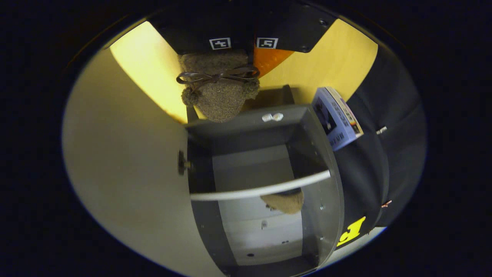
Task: Open the shoe cabinet door, grab the shoes and put them into the shoe cabinet, then close the shoe cabinet door.
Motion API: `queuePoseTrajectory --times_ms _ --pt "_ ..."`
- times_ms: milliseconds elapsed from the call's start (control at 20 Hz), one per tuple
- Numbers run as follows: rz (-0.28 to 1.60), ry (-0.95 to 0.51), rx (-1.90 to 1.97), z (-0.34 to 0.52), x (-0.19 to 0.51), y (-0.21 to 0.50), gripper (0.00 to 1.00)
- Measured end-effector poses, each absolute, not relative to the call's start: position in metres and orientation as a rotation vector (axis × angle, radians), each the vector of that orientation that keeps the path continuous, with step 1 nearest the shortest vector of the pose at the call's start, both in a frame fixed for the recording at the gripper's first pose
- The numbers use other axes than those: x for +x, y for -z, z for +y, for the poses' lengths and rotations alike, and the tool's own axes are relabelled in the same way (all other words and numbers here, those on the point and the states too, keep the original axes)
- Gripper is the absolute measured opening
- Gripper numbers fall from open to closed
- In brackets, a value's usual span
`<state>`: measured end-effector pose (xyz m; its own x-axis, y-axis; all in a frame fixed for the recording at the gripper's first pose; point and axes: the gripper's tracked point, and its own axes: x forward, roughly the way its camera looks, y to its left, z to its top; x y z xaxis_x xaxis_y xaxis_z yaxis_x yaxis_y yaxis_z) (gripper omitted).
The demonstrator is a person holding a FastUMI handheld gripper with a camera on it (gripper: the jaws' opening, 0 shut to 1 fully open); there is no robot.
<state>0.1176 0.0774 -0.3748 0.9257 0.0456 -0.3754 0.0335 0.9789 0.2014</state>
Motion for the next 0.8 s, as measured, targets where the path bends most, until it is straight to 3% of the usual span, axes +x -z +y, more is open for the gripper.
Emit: queuePoseTrajectory --times_ms 400,800 --pt "0.246 -0.025 0.244 0.066 0.146 0.213 0.09" --pt "0.181 -0.054 0.169 0.066 0.257 0.109 0.09"
